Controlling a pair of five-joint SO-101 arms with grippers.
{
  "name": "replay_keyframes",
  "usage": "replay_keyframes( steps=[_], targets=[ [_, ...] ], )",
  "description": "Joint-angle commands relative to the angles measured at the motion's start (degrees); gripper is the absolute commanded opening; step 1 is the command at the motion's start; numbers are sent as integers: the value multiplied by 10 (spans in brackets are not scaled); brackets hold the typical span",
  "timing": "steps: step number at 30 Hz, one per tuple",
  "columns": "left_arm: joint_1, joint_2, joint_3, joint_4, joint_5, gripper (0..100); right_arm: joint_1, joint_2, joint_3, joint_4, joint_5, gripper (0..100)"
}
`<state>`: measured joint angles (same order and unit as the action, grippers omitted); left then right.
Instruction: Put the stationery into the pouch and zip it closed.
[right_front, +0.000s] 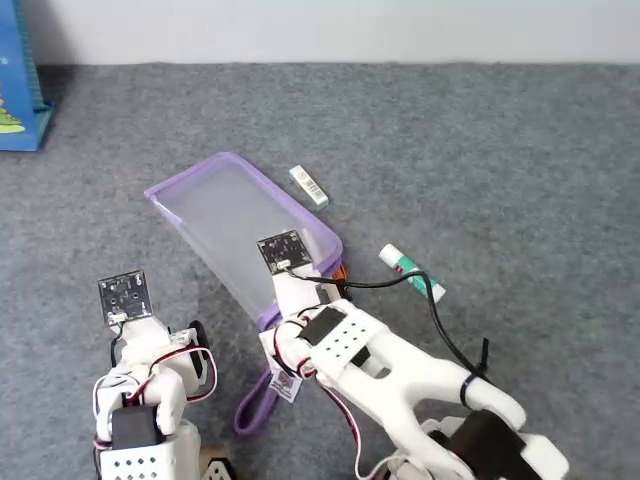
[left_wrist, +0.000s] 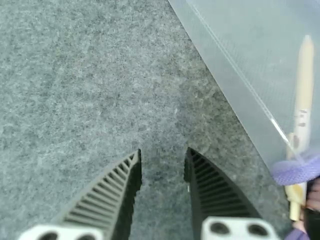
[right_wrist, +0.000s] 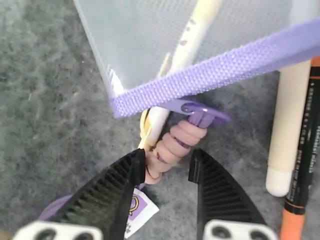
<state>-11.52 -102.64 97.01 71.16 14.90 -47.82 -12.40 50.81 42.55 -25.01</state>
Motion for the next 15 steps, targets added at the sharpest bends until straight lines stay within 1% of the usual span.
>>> replay_keyframes(
  steps=[1, 5, 10, 15],
  targets=[
    [-1, -1, -7, 3, 3, 145, 1, 13, -22, 0, -3, 144],
    [-1, -1, -7, 3, 3, 145, 18, 16, -34, -4, -4, 144],
    [-1, -1, -7, 3, 3, 145, 69, 20, -51, 0, -2, 144],
    [-1, -1, -7, 3, 3, 145, 81, 21, -43, 9, -1, 144]
  ],
)
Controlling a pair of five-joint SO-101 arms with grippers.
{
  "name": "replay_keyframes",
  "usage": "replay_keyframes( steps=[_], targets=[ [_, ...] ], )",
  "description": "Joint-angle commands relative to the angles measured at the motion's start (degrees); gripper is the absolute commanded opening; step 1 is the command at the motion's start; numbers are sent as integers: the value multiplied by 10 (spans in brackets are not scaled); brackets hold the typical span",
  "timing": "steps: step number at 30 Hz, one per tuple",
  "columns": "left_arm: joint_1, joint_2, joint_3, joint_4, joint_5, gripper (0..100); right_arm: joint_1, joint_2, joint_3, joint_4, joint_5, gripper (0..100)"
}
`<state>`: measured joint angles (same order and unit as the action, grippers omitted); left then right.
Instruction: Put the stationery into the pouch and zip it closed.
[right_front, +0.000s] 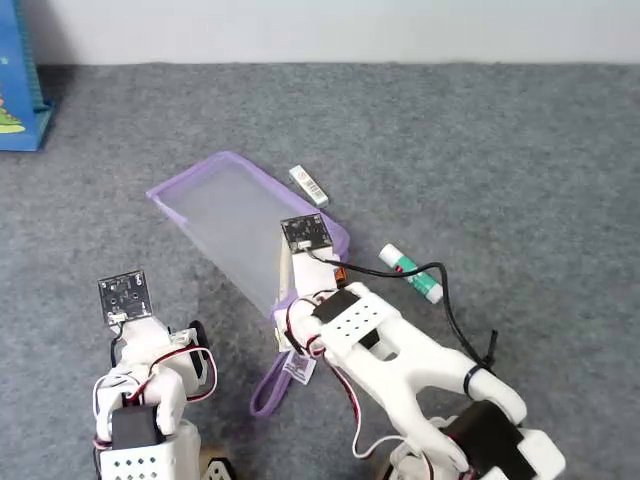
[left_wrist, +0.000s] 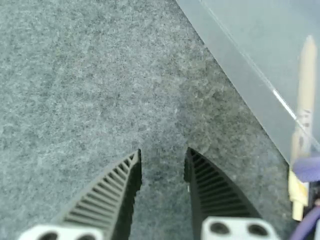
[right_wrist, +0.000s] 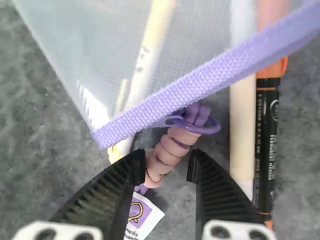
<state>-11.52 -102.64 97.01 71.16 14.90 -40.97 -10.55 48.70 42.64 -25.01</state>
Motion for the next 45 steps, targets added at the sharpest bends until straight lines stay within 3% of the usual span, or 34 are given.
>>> replay_keyframes(
  steps=[1, 19, 27, 32, 36, 45],
  targets=[
    [-1, -1, -7, 3, 3, 145, 13, 2, -22, 12, -1, 144],
    [-1, -1, -7, 3, 3, 145, -2, 6, -54, 6, -29, 145],
    [-1, -1, -7, 3, 3, 145, -2, 107, -64, 11, -29, 143],
    [-1, -1, -7, 3, 3, 145, -4, 107, -76, 26, -29, 5],
    [-1, -1, -7, 3, 3, 145, -4, 105, -77, 29, -29, 6],
    [-1, -1, -7, 3, 3, 145, -7, -51, -74, 131, -28, 8]
  ],
)
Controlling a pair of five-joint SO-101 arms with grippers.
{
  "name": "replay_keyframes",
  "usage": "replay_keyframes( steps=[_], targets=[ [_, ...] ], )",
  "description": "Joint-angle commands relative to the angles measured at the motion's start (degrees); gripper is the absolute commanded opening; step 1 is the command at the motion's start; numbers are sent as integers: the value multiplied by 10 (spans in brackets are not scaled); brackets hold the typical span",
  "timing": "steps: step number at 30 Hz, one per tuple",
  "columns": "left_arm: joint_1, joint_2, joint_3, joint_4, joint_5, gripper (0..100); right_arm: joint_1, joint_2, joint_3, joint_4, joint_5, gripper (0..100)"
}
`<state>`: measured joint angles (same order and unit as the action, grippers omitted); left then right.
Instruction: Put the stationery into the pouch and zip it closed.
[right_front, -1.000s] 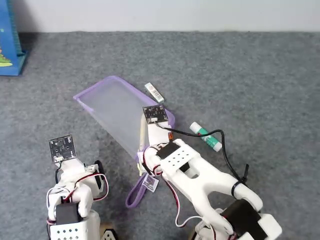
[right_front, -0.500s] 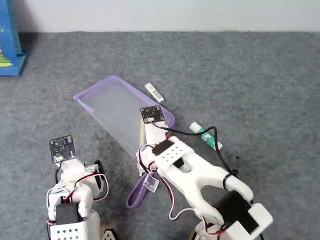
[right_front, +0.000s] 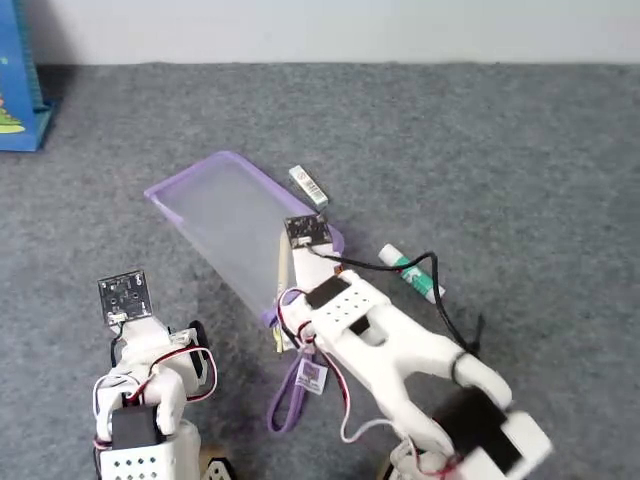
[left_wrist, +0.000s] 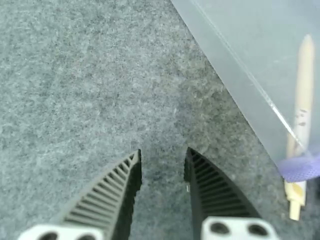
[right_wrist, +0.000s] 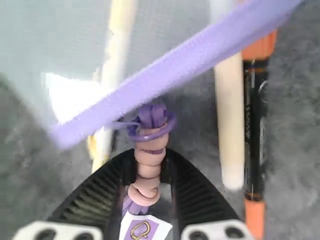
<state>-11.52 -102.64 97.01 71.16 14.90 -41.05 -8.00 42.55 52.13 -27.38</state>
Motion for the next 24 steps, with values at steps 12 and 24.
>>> replay_keyframes(
  steps=[12, 24],
  targets=[
    [-1, -1, -7, 3, 3, 145, -16, -224, -12, 86, 40, 8],
    [-1, -1, -7, 3, 4, 145, -30, -312, -7, 87, 39, 8]
  ],
)
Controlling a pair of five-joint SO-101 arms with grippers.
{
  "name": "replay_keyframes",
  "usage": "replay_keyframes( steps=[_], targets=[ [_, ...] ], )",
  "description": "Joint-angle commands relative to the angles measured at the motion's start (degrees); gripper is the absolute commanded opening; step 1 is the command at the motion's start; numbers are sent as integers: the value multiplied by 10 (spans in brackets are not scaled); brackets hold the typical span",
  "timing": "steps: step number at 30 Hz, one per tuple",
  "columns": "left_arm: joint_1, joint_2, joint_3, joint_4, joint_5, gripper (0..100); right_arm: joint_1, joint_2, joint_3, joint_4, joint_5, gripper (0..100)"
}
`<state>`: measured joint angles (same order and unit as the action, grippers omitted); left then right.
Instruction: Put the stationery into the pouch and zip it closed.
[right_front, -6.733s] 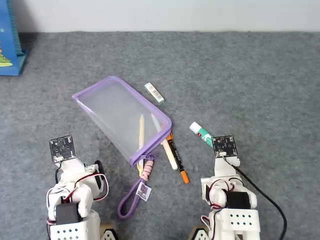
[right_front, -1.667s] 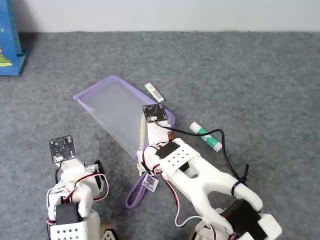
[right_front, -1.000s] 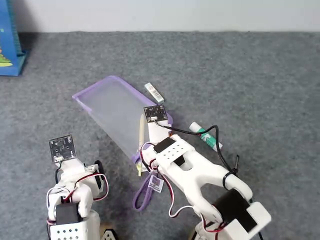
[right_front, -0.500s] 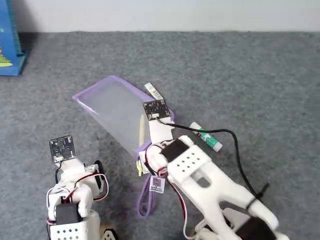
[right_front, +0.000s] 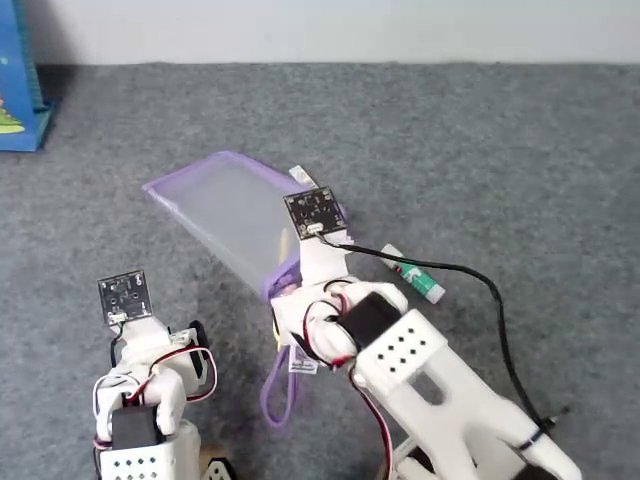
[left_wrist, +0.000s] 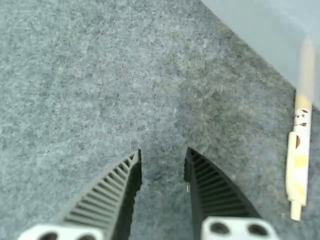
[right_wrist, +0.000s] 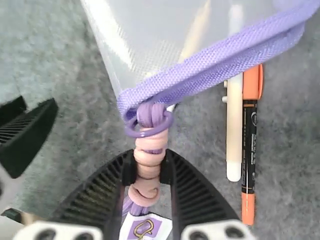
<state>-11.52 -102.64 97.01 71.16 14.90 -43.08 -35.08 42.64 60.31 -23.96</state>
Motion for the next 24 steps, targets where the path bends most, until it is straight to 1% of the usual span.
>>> replay_keyframes(
  steps=[1, 5, 7, 9, 15, 17, 22, 23, 24],
  targets=[
    [-1, -1, -7, 3, 4, 145, -12, -52, 0, 0, 4, 8],
    [1, -1, -7, -1, 1, 147, -36, -96, 9, 0, 6, 8],
    [-1, -1, -6, -2, 2, 148, -44, -111, 9, 0, 18, 8],
    [-1, -1, -6, -1, 3, 148, -46, -119, 9, -3, 31, 8],
    [-1, -1, -7, -4, -3, 148, -45, -121, 10, -25, 34, 8],
    [-1, -1, -17, -9, -36, 148, -45, -121, 10, -25, 39, 8],
    [-2, -1, -75, -22, -193, 148, -44, -123, 10, -25, 54, 8],
    [-3, -1, -86, -23, -214, 148, -44, -124, 10, -25, 54, 8],
    [-4, -1, -96, -24, -215, 146, -44, -124, 10, -25, 54, 8]
  ],
)
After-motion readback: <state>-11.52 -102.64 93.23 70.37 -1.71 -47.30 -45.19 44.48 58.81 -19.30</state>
